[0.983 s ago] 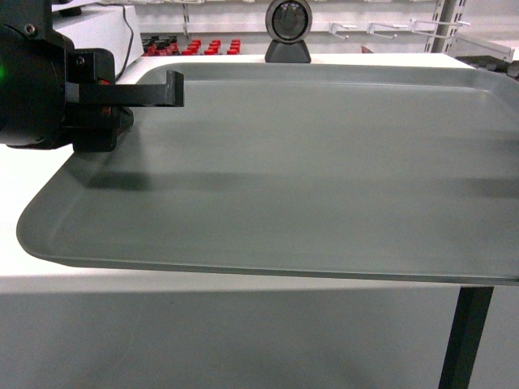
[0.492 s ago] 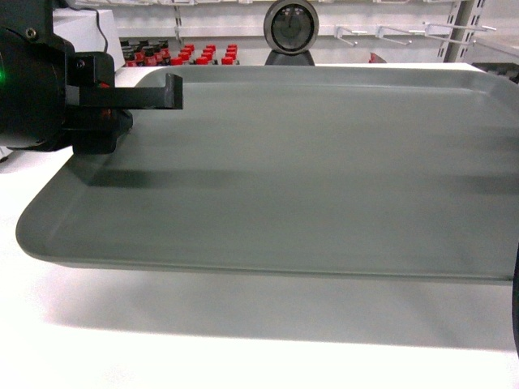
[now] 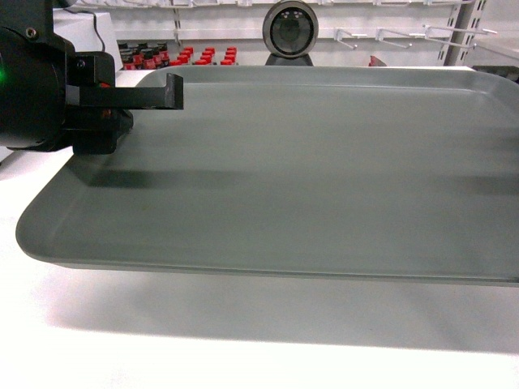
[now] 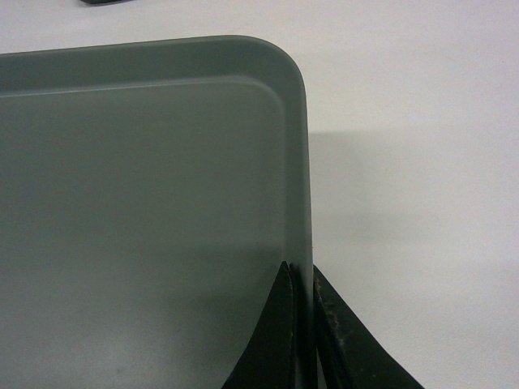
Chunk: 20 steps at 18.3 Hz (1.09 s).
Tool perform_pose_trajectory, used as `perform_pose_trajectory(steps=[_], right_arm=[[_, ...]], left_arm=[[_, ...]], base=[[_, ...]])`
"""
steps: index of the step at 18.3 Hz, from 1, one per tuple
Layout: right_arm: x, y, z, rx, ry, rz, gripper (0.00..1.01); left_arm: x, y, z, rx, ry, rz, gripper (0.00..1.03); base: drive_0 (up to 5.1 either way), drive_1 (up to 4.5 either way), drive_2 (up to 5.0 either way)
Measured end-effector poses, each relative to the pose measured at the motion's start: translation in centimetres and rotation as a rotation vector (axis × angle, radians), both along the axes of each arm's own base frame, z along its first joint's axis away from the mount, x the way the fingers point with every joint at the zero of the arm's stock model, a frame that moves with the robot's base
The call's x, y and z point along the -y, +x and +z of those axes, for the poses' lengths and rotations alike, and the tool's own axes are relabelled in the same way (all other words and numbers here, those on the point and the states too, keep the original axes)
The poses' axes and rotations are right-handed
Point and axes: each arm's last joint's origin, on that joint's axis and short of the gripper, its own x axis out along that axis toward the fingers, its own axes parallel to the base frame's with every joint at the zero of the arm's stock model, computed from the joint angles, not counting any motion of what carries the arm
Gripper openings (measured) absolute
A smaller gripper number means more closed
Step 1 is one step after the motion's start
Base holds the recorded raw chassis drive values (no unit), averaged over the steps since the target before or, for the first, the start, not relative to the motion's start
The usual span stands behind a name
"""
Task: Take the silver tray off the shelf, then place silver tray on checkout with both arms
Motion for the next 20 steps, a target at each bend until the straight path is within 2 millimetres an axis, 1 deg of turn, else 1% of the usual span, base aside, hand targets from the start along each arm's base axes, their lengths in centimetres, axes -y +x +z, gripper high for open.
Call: perform_pose_trajectory(steps=[14, 15, 16, 17, 19, 20], right_arm=[[0.0, 0.0, 0.0, 0.000, 0.000, 0.000, 0.03], [0.0, 0.0, 0.0, 0.006, 0.002, -0.001, 0.03], [-0.1, 0.2, -0.1, 0.137, 0.008, -0.035, 0.03], [-0.1, 0.3, -0.2, 0.200, 0.005, -0.057, 0.03], [0.1, 0.8, -0.1, 0.295, 0.010, -0.056, 0.03], [0.1, 1.1, 0.0, 0.308, 0.004, -0.053, 0.03]], left_arm=[[0.0, 0.0, 0.0, 0.000, 0.000, 0.000, 0.03], [0.1, 0.0, 0.1, 0.035, -0.008, 0.021, 0.03], [0.4, 0.0, 0.2, 0.100, -0.020, 0.088, 0.03], [0.7, 0.0, 0.6, 0.136, -0.033, 0.120, 0.03], [0.8, 0.2, 1.1, 0.148, -0.049, 0.129, 0.03], [0.9, 0.4, 1.1, 0.147, -0.057, 0.130, 0.03]], base=[[0.0, 0.00, 0.0], [0.0, 0.00, 0.0], [0.0, 0.00, 0.0], [0.0, 0.00, 0.0], [0.0, 0.00, 0.0], [0.0, 0.00, 0.0]])
